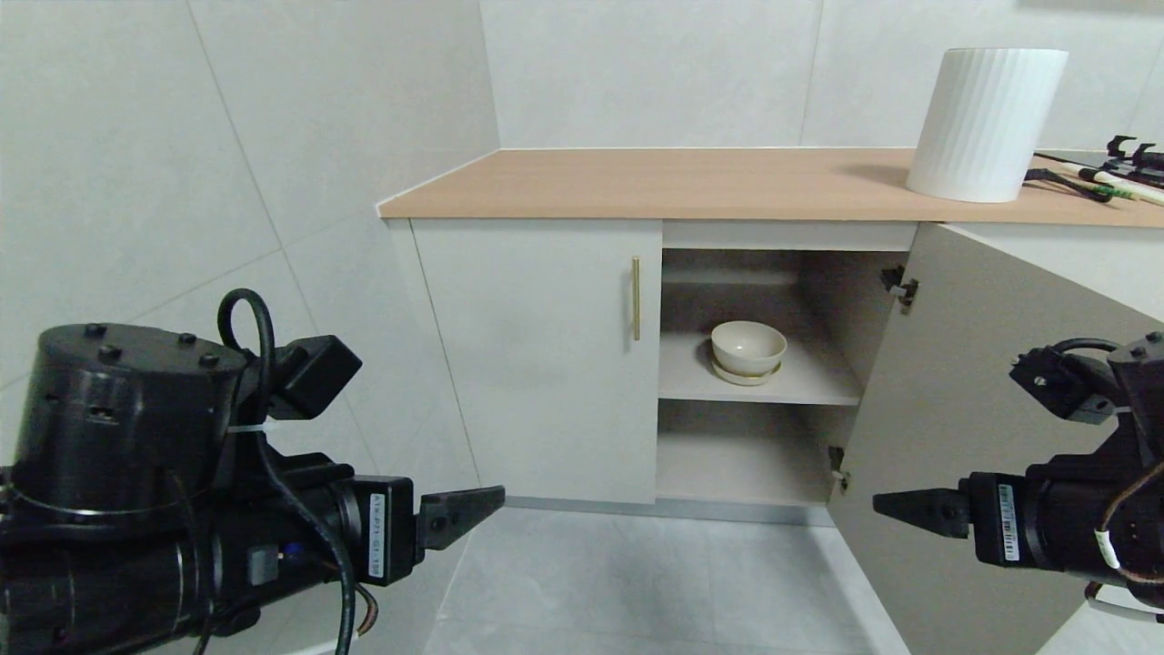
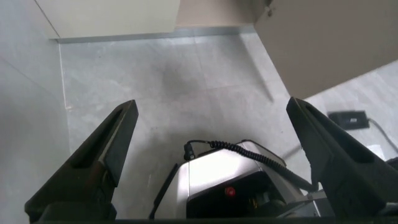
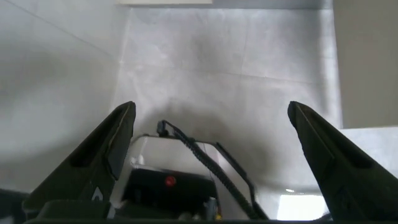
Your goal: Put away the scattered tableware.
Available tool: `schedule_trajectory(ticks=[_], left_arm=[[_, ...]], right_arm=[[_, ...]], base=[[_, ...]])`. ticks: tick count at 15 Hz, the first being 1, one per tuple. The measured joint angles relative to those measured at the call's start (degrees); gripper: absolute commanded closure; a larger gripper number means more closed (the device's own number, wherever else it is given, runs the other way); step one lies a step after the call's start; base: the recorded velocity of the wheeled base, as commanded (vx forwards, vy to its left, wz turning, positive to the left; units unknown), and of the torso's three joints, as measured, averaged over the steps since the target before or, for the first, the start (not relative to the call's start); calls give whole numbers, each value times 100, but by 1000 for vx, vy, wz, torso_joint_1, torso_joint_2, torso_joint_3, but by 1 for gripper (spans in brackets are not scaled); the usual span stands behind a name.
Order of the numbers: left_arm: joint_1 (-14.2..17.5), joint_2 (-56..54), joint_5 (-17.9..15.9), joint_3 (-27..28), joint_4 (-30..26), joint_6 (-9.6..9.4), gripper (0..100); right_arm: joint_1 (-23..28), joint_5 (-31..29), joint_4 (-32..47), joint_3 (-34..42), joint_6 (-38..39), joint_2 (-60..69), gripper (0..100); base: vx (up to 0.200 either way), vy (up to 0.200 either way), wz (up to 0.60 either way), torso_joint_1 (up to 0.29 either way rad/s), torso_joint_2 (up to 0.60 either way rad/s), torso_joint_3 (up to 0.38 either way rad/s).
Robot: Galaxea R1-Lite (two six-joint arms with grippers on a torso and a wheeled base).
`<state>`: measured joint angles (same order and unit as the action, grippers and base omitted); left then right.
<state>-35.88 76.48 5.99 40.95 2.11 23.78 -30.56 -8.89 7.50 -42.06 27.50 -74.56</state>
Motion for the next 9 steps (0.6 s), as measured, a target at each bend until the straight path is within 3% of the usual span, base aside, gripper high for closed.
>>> schedule_trajectory(ticks=[6, 9], left_arm=[[-9, 28, -5, 11, 7, -2, 0], [-9, 37, -13, 9, 7, 0, 0]], right_arm=[[35, -2, 733, -74, -319, 182, 0], [210, -6, 1849, -363, -589, 383, 0]], base=[[0, -200, 0, 2, 4, 3], [0, 0, 0, 0, 0, 0]])
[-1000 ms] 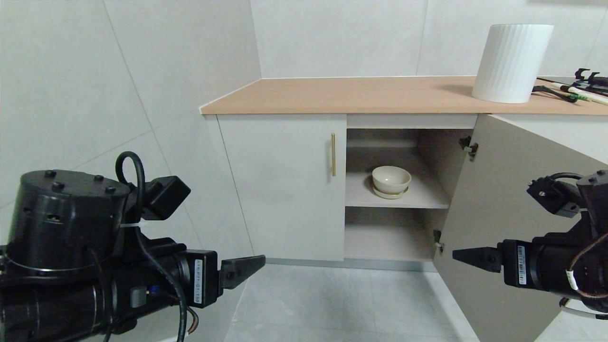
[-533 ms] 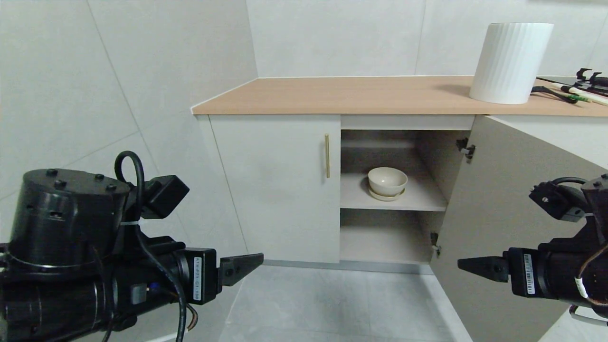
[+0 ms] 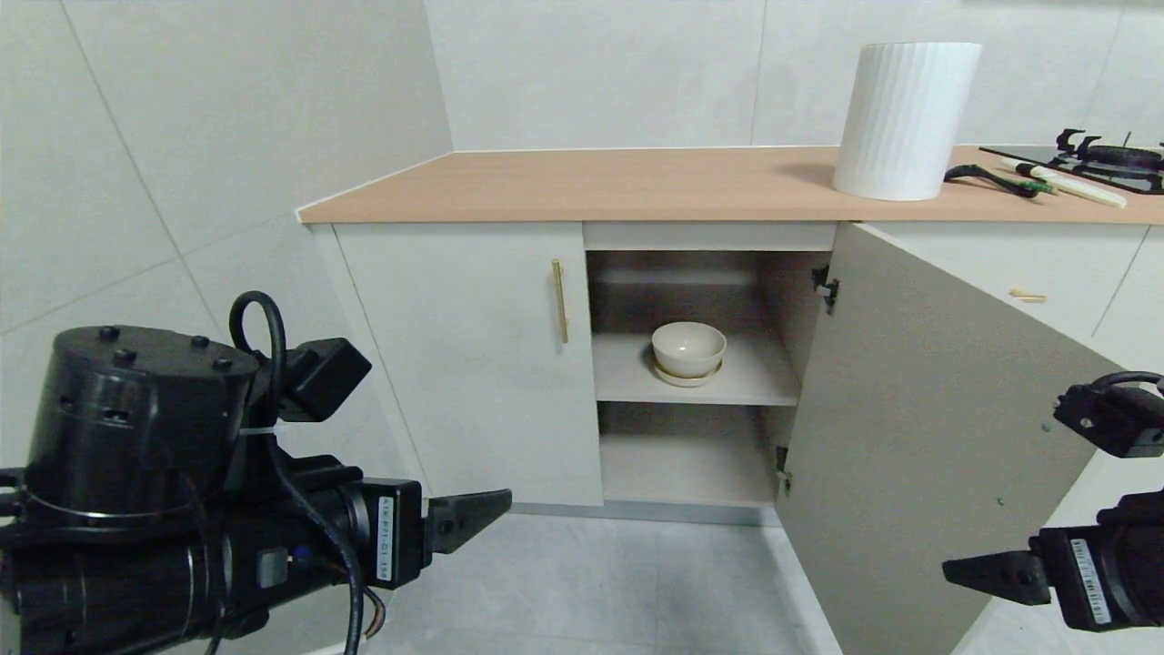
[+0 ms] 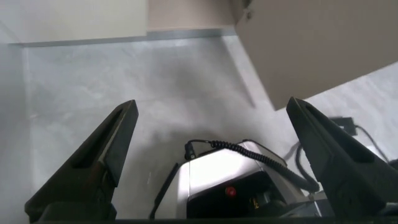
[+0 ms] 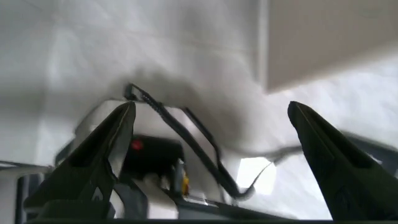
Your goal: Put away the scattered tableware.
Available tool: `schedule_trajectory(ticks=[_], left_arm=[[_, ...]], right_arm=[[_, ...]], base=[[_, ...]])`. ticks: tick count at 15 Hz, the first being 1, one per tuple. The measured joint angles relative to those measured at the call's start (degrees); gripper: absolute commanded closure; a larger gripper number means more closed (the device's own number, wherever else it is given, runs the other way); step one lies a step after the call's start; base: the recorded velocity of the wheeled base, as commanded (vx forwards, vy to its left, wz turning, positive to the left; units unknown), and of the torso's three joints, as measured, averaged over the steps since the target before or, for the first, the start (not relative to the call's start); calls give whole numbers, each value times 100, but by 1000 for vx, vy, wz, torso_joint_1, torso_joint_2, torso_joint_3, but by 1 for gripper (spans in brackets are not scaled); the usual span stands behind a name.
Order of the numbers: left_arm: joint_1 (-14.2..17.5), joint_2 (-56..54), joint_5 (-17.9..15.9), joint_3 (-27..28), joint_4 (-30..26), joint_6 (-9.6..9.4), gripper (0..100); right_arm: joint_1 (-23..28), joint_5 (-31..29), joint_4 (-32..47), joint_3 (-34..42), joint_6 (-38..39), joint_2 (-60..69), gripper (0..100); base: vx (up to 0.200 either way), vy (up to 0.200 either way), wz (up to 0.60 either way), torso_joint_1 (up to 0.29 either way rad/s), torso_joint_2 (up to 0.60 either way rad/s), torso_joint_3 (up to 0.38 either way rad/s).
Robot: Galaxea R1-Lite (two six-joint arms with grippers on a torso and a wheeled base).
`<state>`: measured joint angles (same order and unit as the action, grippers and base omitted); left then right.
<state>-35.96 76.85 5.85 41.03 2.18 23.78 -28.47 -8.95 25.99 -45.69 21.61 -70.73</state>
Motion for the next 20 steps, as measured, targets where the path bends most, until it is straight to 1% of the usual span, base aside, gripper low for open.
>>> schedule_trajectory(ticks=[2, 4, 5, 7, 9, 11, 14, 17, 20], left_arm=[[2, 7, 2, -7, -2, 0, 0], [0, 2, 5, -9, -2, 0, 0], [0, 7, 0, -9, 2, 0, 0], [2, 7, 0, -9, -2, 0, 0], [0, 7, 2, -9, 2, 0, 0], [2, 7, 0, -9, 0, 2, 0], [0, 7, 2, -9, 0, 0, 0], [2, 7, 0, -9, -2, 2, 0], [2, 7, 2, -9, 0, 0, 0]], right_arm=[[265, -2, 877, -414, -161, 185, 0], [630, -5, 1347, -717, -389, 336, 0], [879, -44, 1525, -828, -561, 408, 0], [1524, -200, 1593, -959, -924, 486, 0], [2219, -312, 1595, -1001, -1308, 491, 0], [2723, -352, 1573, -1029, -1559, 455, 0], [3160, -356, 1312, -1026, -1666, 339, 0], [3607, -352, 622, -951, -1660, 9, 0], [3916, -336, 102, -877, -1629, -369, 0]], base=[[0, 0, 0, 0, 0, 0], [0, 0, 0, 0, 0, 0], [0, 0, 0, 0, 0, 0], [0, 0, 0, 0, 0, 0], [0, 0, 0, 0, 0, 0], [0, 0, 0, 0, 0, 0], [0, 0, 0, 0, 0, 0], [0, 0, 0, 0, 0, 0], [0, 0, 0, 0, 0, 0]])
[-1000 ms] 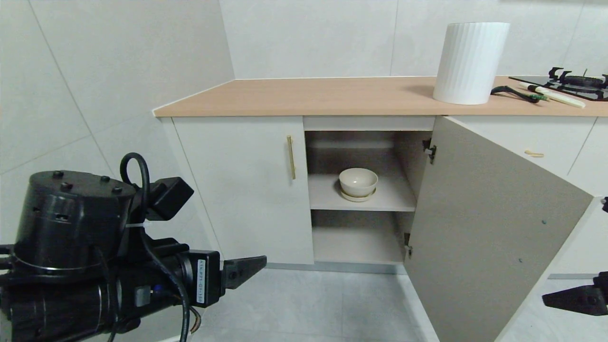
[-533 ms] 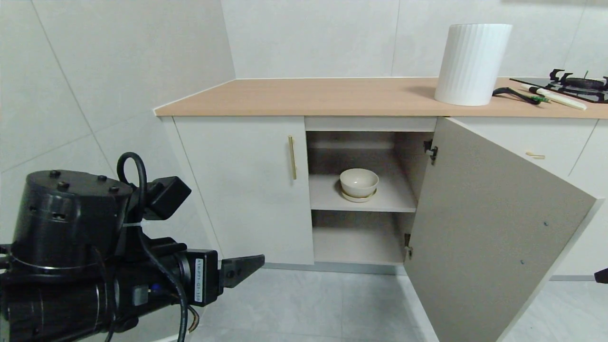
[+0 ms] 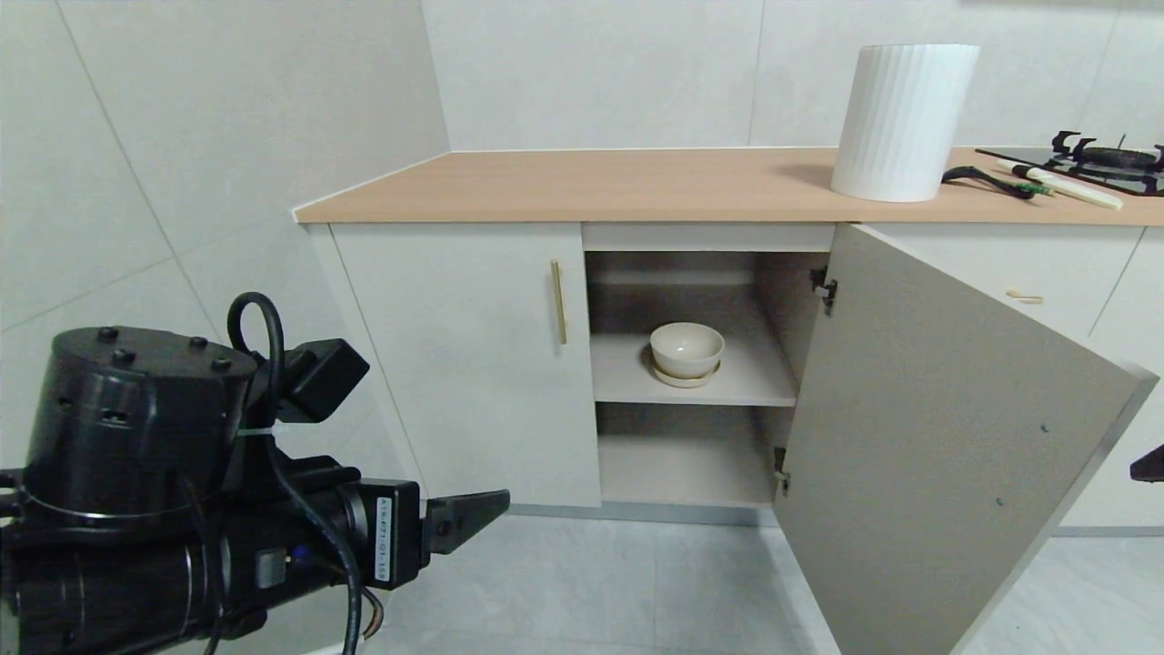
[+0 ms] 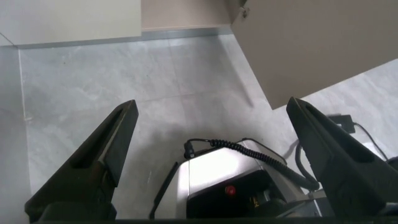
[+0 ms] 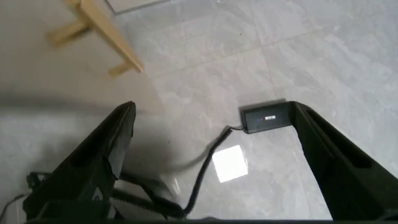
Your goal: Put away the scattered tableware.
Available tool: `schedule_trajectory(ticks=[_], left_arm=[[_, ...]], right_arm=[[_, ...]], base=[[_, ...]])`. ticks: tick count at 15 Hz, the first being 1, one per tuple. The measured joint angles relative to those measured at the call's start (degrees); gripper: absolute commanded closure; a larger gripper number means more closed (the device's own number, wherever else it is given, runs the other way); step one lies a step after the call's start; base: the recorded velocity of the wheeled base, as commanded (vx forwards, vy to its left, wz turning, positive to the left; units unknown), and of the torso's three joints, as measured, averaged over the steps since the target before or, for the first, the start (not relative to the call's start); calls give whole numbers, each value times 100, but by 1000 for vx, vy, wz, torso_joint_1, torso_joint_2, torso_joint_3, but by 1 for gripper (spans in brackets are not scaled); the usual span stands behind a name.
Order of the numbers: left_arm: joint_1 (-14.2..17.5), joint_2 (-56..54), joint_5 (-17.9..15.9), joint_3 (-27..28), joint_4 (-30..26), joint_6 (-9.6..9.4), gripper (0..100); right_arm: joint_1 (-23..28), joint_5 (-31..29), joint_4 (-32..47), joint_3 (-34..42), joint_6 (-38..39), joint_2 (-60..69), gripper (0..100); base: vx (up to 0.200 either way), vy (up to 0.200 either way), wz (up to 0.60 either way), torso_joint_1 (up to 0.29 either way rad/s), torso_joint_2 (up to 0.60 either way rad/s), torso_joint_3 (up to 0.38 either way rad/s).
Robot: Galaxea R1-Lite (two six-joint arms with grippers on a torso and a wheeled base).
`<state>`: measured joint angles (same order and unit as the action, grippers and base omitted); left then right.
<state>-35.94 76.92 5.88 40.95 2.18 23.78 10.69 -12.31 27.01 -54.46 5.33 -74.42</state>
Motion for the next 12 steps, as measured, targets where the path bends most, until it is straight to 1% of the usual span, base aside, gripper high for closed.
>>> schedule_trajectory(ticks=[2, 8, 12], left_arm=[[0, 0, 0, 0, 0, 0, 0], [0, 0, -2, 0, 0, 7, 0], [0, 0, 0, 0, 0, 11, 0]], right_arm=[[99, 9, -349, 44, 44, -232, 0], [116, 33, -1514, 178, 827, -1067, 0], [-44, 105, -1698, 241, 1046, -1358, 0]], base=[[0, 0, 0, 0, 0, 0], [0, 0, 0, 0, 0, 0], [0, 0, 0, 0, 0, 0]])
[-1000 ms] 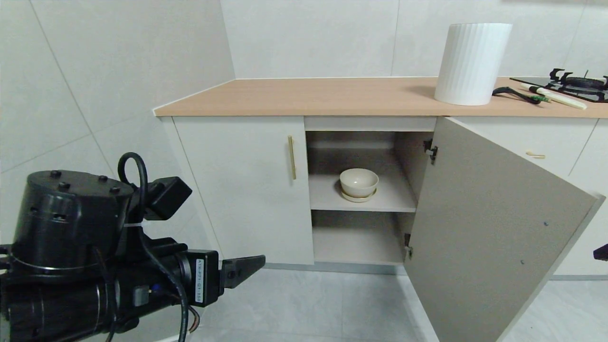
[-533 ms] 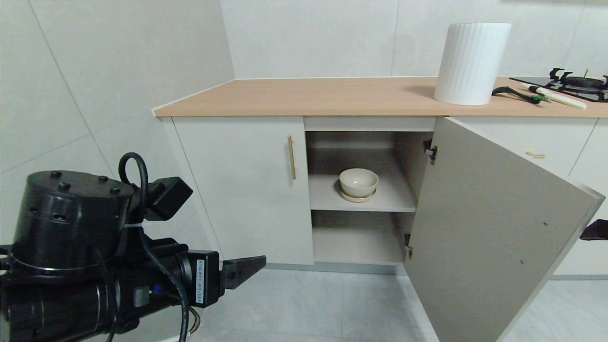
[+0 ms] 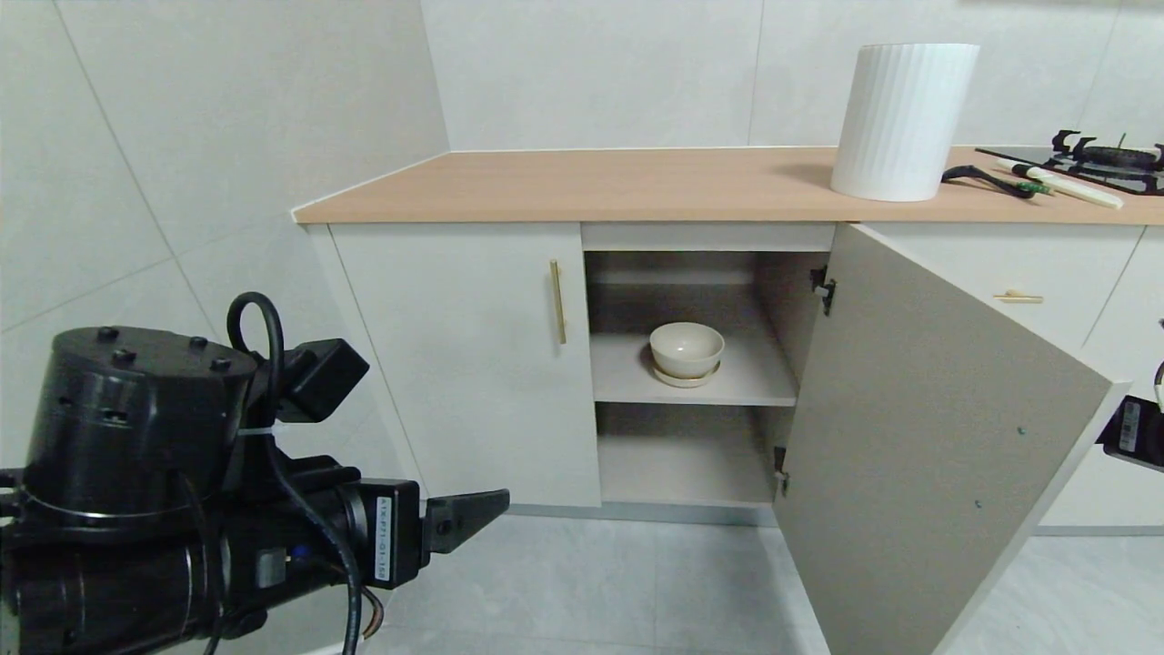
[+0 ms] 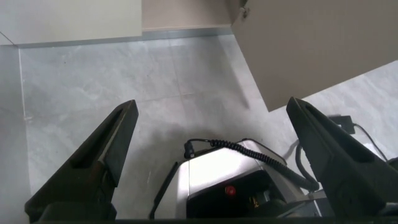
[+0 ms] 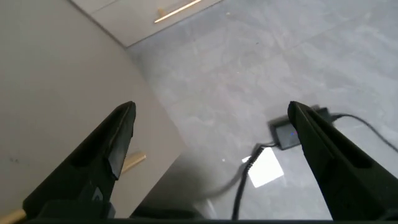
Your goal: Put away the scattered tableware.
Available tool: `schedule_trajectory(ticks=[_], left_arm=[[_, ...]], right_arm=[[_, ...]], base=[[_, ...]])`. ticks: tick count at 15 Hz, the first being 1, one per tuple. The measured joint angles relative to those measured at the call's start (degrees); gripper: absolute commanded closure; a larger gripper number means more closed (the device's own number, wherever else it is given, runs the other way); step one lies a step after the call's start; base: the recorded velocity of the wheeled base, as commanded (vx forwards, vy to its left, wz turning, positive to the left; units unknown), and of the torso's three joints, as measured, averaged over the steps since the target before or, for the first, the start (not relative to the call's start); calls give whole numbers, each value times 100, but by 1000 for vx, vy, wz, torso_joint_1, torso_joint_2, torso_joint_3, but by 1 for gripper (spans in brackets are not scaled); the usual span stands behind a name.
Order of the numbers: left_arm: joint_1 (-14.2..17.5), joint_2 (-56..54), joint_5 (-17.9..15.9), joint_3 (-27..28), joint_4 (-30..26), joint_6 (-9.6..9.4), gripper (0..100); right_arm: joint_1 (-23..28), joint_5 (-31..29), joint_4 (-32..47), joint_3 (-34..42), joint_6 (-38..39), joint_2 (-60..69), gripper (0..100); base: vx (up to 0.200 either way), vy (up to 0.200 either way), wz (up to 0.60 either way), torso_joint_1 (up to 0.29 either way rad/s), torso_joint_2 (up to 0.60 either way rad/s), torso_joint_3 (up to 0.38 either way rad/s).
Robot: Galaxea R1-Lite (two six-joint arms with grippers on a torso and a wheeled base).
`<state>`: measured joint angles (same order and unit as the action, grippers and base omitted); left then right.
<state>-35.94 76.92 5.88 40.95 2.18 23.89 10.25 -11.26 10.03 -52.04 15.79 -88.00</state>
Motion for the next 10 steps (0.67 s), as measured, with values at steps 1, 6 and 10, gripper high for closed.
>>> schedule_trajectory(ticks=[1, 6, 10], left_arm=[[0, 0, -2, 1, 0, 0, 0], [-2, -5, -2, 1, 0, 0, 0], [0, -61, 4, 28, 55, 16, 0]], right_arm=[[-102, 32, 1, 6, 161, -23, 0], [-973, 89, 4, 87, 616, -52, 0], [-2246, 104, -67, 43, 909, -245, 0]], base=[[0, 0, 0, 0, 0, 0], [0, 0, 0, 0, 0, 0], [0, 0, 0, 0, 0, 0]])
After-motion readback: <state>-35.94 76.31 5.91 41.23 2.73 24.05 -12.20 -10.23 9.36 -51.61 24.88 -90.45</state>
